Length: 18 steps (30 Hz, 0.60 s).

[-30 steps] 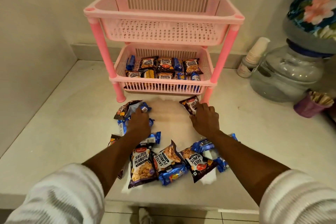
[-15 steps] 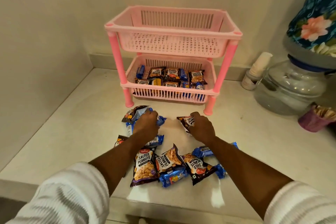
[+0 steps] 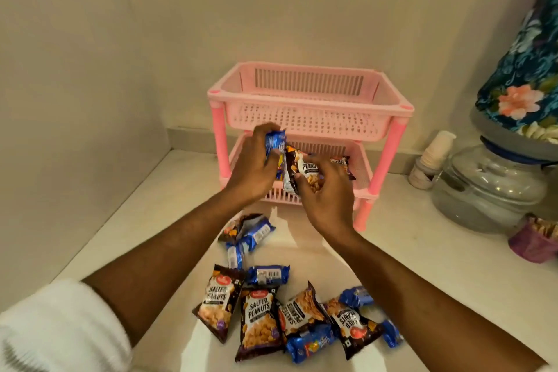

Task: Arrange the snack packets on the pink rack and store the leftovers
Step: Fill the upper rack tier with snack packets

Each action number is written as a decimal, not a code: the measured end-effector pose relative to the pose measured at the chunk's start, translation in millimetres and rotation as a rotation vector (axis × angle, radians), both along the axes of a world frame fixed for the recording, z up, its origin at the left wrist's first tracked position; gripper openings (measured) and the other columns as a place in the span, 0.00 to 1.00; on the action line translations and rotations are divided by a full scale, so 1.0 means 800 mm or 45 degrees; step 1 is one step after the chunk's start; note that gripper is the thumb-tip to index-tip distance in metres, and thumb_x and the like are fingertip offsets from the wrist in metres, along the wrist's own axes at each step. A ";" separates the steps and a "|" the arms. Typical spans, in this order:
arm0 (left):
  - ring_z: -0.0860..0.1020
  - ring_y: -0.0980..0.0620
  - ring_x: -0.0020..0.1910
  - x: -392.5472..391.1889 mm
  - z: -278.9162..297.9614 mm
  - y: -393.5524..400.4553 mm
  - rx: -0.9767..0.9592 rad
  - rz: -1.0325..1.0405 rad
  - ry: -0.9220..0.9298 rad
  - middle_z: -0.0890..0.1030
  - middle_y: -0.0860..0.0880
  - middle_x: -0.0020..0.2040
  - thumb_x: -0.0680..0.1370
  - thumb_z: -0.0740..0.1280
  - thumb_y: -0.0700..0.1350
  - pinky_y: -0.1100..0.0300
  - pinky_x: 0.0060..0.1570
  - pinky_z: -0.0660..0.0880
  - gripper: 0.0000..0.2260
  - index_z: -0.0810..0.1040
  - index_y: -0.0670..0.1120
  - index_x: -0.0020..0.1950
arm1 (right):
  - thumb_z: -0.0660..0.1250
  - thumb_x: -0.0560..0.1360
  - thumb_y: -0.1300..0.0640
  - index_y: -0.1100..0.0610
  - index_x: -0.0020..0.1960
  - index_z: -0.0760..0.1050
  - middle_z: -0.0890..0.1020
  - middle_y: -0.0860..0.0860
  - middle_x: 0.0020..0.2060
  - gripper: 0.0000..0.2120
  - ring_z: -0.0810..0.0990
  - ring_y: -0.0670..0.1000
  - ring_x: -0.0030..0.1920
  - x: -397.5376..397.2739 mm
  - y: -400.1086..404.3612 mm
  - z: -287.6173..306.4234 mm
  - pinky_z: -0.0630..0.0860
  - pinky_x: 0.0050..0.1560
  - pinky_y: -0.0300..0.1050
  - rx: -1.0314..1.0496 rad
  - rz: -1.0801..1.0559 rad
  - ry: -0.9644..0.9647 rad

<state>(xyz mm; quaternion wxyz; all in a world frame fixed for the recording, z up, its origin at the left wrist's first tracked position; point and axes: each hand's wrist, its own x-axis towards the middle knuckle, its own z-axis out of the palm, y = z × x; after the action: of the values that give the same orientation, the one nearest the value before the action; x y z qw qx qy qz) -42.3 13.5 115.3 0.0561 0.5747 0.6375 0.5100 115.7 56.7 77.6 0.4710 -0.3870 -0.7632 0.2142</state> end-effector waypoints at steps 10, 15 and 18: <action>0.80 0.51 0.40 -0.110 0.143 0.052 0.116 0.043 0.079 0.79 0.45 0.55 0.78 0.65 0.41 0.65 0.31 0.75 0.17 0.70 0.51 0.66 | 0.70 0.75 0.48 0.46 0.62 0.74 0.76 0.49 0.58 0.16 0.82 0.49 0.46 -0.096 0.045 0.160 0.81 0.49 0.45 0.171 -0.012 0.119; 0.76 0.47 0.41 -0.150 0.157 0.106 0.027 0.095 0.235 0.76 0.42 0.54 0.76 0.69 0.46 0.65 0.34 0.67 0.18 0.70 0.54 0.64 | 0.69 0.75 0.49 0.47 0.62 0.73 0.75 0.52 0.58 0.17 0.78 0.48 0.48 -0.149 0.101 0.189 0.71 0.44 0.39 0.186 -0.166 0.011; 0.77 0.43 0.49 -0.170 0.155 0.133 -0.147 0.119 0.335 0.75 0.41 0.58 0.75 0.72 0.50 0.59 0.46 0.71 0.20 0.72 0.52 0.65 | 0.70 0.74 0.49 0.50 0.62 0.73 0.73 0.55 0.59 0.18 0.80 0.55 0.51 -0.170 0.135 0.191 0.72 0.47 0.43 0.108 -0.232 -0.214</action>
<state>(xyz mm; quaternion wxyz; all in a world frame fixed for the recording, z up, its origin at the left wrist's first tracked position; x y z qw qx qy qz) -177.9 120.0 239.3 -0.0188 0.6020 0.6938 0.3949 -19.9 164.7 230.3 0.4389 -0.4511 -0.7700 0.1048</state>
